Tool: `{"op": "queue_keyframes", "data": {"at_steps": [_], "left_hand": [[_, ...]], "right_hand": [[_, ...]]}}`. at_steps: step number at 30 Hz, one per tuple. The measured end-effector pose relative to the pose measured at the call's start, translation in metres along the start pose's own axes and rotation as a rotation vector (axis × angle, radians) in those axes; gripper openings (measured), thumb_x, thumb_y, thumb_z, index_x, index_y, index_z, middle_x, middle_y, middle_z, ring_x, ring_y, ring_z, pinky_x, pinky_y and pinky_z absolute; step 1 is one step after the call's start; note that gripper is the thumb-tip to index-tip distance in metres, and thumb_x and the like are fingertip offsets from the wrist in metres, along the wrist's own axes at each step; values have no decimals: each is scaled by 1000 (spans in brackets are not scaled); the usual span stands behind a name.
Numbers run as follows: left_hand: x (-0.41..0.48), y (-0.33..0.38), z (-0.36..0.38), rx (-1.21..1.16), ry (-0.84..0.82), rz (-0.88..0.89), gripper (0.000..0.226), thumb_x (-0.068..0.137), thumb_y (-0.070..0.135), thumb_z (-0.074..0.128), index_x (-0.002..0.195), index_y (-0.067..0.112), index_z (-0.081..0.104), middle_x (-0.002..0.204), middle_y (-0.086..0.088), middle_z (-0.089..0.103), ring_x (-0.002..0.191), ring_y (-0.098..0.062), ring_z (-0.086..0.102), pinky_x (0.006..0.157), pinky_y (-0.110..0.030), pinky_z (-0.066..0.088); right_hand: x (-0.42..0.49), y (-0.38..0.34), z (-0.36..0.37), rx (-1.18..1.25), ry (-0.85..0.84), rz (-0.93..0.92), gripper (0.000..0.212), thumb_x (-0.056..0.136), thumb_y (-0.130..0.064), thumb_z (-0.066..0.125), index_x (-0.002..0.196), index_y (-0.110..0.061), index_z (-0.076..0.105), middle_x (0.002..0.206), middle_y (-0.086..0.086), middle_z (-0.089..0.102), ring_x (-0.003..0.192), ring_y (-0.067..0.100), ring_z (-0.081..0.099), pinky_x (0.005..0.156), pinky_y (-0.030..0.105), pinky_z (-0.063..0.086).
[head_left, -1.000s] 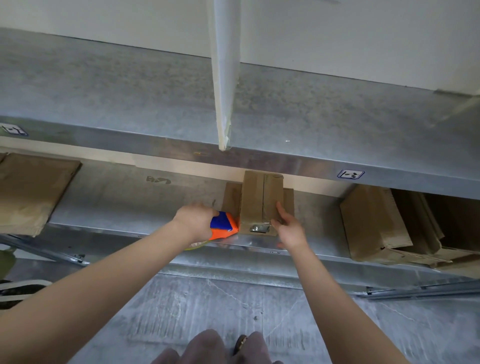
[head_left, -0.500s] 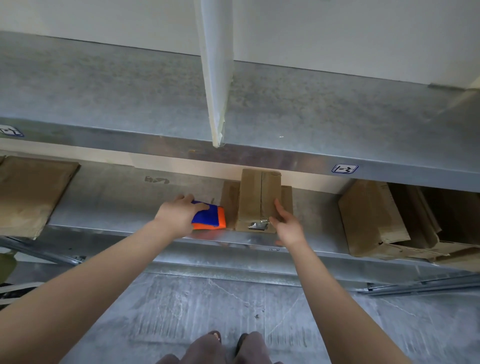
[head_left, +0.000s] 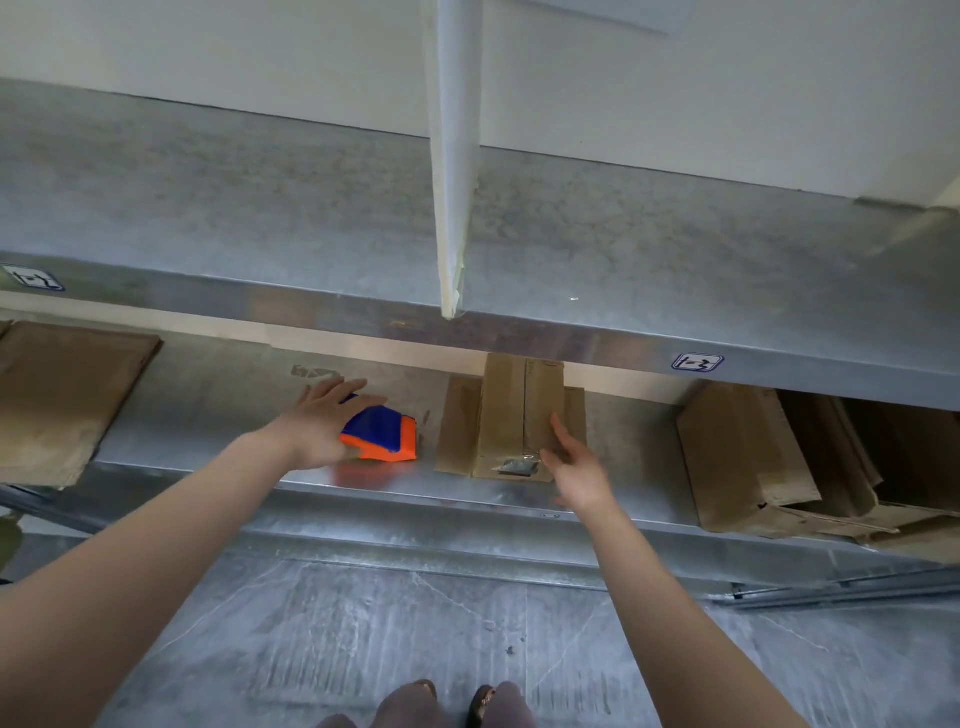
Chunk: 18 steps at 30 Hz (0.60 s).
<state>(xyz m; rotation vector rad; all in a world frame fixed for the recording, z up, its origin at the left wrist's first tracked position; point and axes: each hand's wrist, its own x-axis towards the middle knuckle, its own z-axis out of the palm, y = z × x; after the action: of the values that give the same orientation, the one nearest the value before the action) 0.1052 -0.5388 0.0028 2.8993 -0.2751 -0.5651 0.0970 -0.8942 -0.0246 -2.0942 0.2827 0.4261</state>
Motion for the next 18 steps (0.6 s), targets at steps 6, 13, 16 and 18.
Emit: {"op": "queue_keyframes", "data": {"at_steps": [6,13,16,18], "left_hand": [[-2,35,7,28,191,85,61,92,47,55,147,28,35,157,2,27,147,-22,14,119,-39,1],[-2,134,33,-290,211,275,61,94,36,56,149,30,30,157,7,24,142,-17,25,115,-33,25],[9,151,44,-331,202,288,62,95,35,56,150,26,29,158,8,21,145,-14,19,116,-30,21],[15,155,51,-329,215,282,60,95,35,54,149,24,31,158,7,23,146,-13,15,118,-30,18]], "right_hand": [[-3,6,-7,-276,11,-143,56,101,-37,46,152,-39,24,148,-1,47,127,23,53,98,29,44],[-11,13,-13,-307,-52,-244,61,102,-41,41,153,-41,8,156,2,34,134,28,45,104,30,38],[-15,22,-16,-406,1,-343,61,99,-44,47,153,-38,20,157,6,31,143,26,33,112,35,33],[-20,27,-15,-540,91,-411,56,98,-46,47,150,-32,33,157,4,31,145,25,28,113,37,32]]}}
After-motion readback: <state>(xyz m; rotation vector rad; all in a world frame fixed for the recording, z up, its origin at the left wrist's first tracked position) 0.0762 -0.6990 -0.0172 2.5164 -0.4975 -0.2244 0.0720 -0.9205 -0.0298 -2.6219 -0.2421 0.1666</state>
